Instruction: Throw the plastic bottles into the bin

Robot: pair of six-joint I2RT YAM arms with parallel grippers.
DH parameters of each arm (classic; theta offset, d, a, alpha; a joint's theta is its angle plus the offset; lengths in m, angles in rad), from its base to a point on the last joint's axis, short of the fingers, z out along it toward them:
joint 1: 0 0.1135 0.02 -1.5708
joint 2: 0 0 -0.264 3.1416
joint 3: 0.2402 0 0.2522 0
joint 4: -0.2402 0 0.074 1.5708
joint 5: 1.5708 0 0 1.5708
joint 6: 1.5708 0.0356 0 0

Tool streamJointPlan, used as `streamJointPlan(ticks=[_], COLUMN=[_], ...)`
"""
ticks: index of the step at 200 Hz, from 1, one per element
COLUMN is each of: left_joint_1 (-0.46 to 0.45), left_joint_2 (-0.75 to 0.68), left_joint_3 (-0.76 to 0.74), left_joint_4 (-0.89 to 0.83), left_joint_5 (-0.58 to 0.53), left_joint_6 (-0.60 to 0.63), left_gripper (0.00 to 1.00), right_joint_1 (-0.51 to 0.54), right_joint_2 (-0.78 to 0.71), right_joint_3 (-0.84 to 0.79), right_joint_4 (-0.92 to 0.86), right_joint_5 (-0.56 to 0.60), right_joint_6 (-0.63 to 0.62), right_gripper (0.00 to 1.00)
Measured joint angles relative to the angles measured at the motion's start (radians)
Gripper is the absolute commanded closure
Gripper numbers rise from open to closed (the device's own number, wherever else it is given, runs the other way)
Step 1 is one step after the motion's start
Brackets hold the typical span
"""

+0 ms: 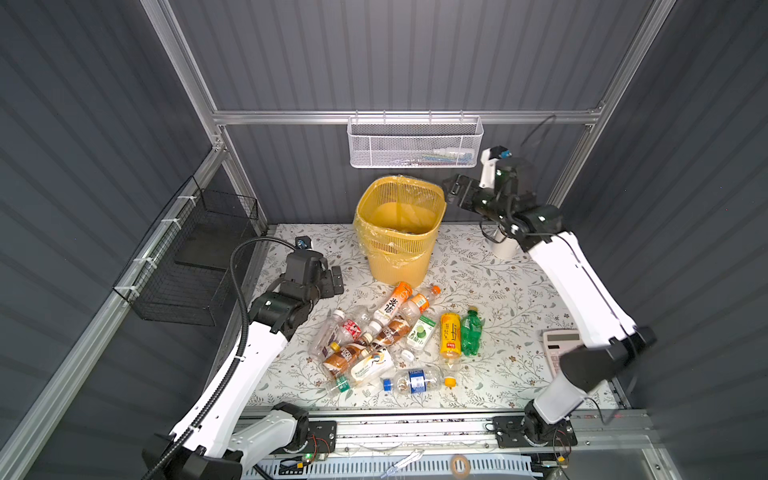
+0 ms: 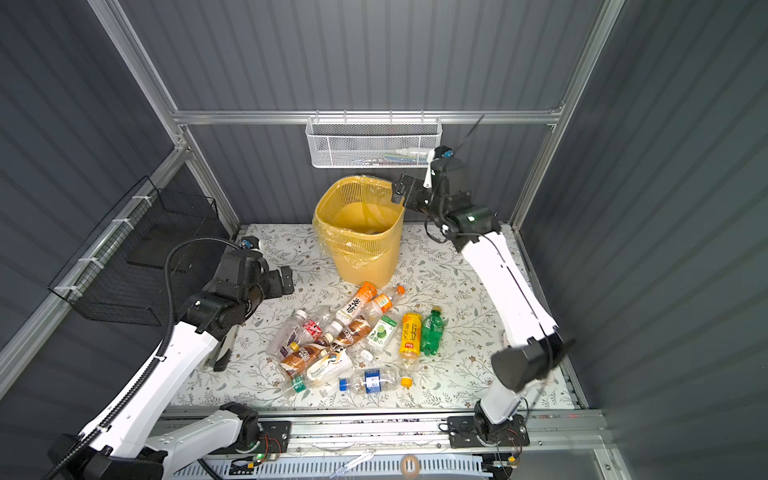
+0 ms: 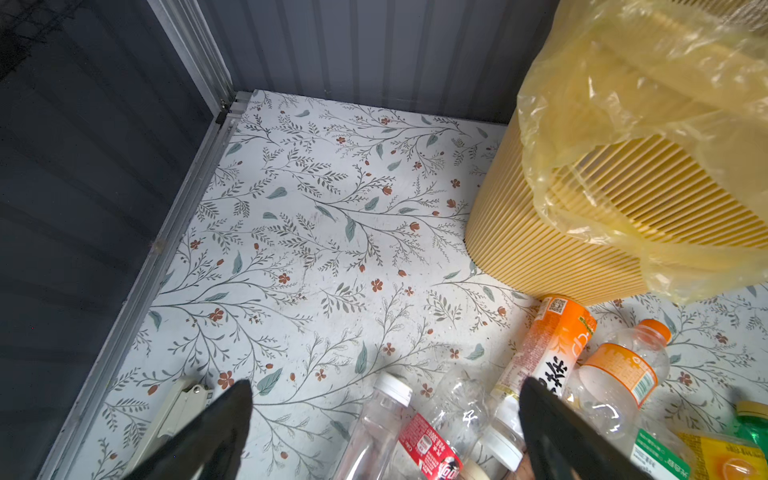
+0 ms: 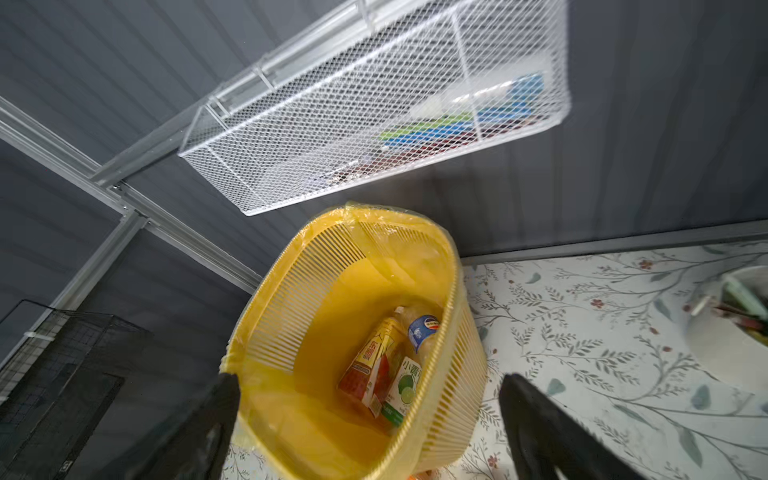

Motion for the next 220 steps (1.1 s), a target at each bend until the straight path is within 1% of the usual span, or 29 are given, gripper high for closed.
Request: streamJointPlan(ticks=[21,48,71,94,120,149,160,194,220], left_joint_1=[0.0,0.0,0.0,0.0,0.0,0.0,0.0,0.0,0.0], left_joint_2=[0.003,0.009,-0.005,-0.034,-0.01,0.13,0.163,0.171,0.218], left_joint_3=[-0.035,-0.111,-0.176,-0.227,-0.249,-0.249,-0.251,-0.256,-0.256], left_joint_4=[-0.019,-0.058,-0.084,-0.1,-0.116,-0.137,-0.142,-0.139,-0.136], left_joint_5=[0.003,0.03,0.051,0.067,0.087,0.105,0.105,0.095,0.09], left_joint_6=[-0.004,-0.032,-0.058,-0.081,-0.088,-0.098,-0.097,-0.097,-0.097], left_gripper=[0.0,0.0,0.01,0.0,0.0,0.04,0.04,0.07,0.1], right_joint_1=[-0.002,-0.015,-0.02,-0.025,-0.039,-0.081,-0.104,-0.168,-0.188], right_joint_2=[-0.245,-0.471,-0.593,-0.661,-0.72,-0.785,-0.812,-0.851,-0.856], right_joint_3=[-0.254,-0.554,-0.792,-0.956,-1.065,-1.118,-1.132,-1.156,-1.174], right_joint_4=[0.058,0.082,0.064,0.012,-0.024,-0.037,-0.037,-0.038,-0.037], right_joint_5=[0.048,0.087,0.102,0.107,0.106,0.113,0.111,0.101,0.088], right_joint_6=[0.007,0.04,0.077,0.105,0.123,0.142,0.145,0.15,0.155], right_gripper=[0.01,0.01,0.01,0.01,0.01,0.01,0.01,0.01,0.01])
